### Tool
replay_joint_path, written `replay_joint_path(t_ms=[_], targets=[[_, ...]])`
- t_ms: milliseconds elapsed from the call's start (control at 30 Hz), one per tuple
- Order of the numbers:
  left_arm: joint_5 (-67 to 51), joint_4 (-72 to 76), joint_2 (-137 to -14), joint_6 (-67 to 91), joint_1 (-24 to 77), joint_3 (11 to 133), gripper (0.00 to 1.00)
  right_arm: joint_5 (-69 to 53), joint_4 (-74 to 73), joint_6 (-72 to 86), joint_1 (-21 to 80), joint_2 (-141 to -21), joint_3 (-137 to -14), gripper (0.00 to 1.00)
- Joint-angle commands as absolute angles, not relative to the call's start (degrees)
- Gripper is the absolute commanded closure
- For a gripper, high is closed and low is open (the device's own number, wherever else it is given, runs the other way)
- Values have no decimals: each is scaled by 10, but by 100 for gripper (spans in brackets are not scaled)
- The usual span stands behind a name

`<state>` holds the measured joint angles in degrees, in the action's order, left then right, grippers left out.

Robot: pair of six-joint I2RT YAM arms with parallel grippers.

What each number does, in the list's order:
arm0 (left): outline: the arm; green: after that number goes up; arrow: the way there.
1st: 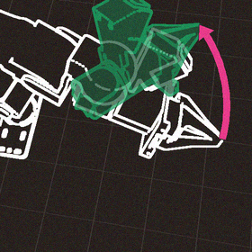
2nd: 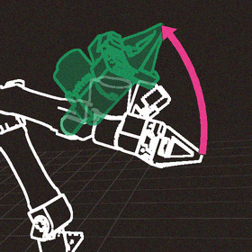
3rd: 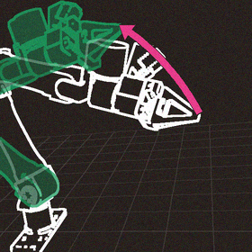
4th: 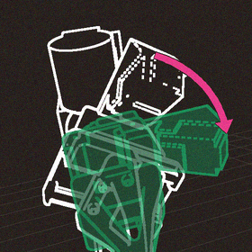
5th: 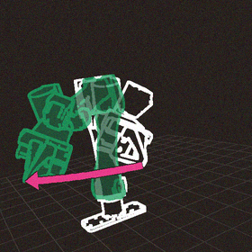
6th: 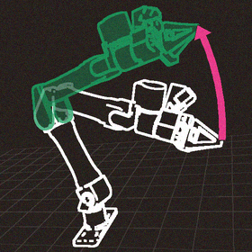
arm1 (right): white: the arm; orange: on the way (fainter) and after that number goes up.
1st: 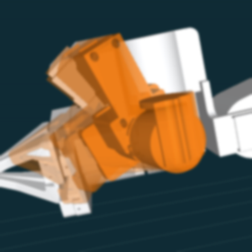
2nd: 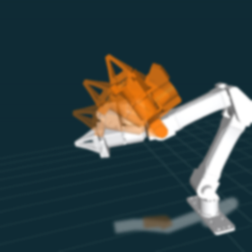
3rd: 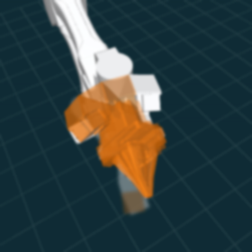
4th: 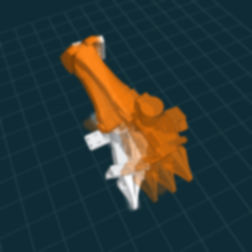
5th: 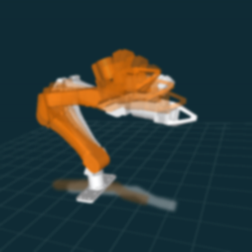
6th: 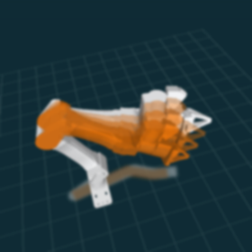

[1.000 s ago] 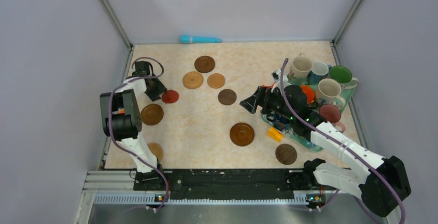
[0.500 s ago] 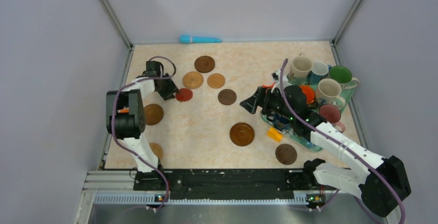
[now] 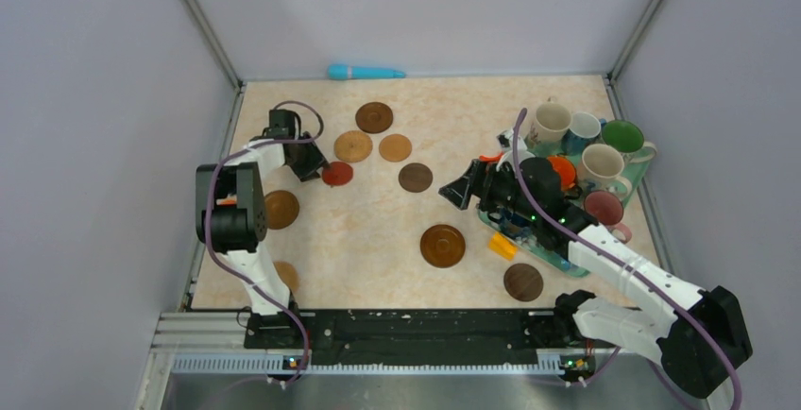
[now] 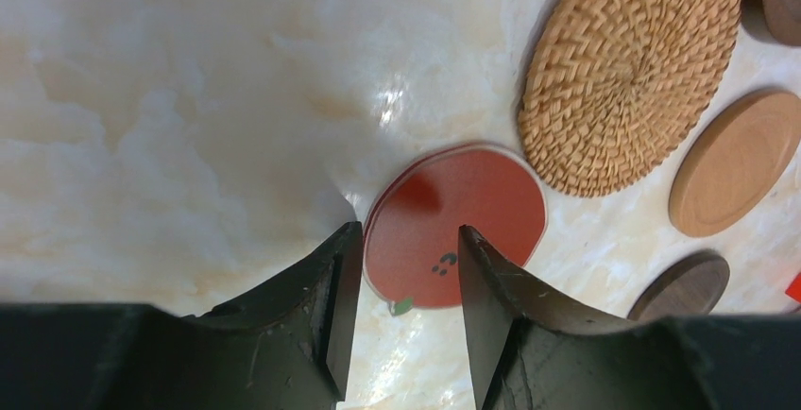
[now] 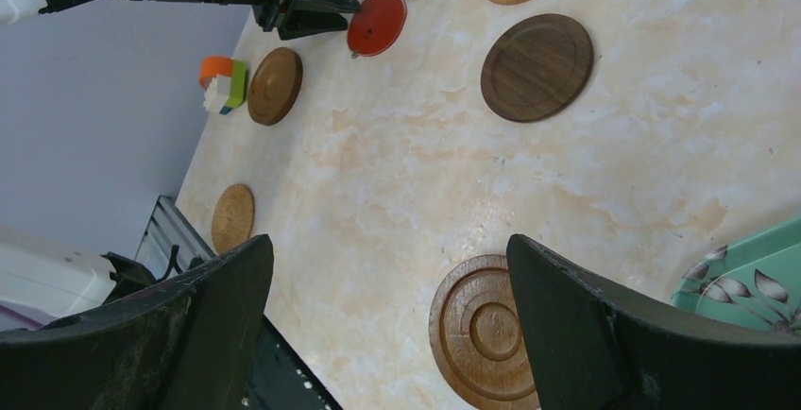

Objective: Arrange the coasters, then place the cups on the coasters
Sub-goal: Move the coaster to the center of the board.

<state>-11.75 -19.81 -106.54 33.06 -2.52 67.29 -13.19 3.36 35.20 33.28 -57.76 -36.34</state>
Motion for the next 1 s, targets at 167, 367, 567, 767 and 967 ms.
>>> replay_joint_path(t_ms=[167,367,567,767,967], targets=[[-120,-182,-1114,312,-22,720,52,-124,39,350,340,-557,-372,7],[-160,-175,-1109,303,-19,699,52,-128,49,353,340,-564,-367,7],[-191,-175,-1099,308,-7,686,52,-132,56,357,340,-571,-362,8],[-204,-169,-1092,324,23,671,52,-131,58,359,340,-570,-359,7],[-216,-150,-1091,348,46,656,53,-130,56,359,340,-566,-356,7]])
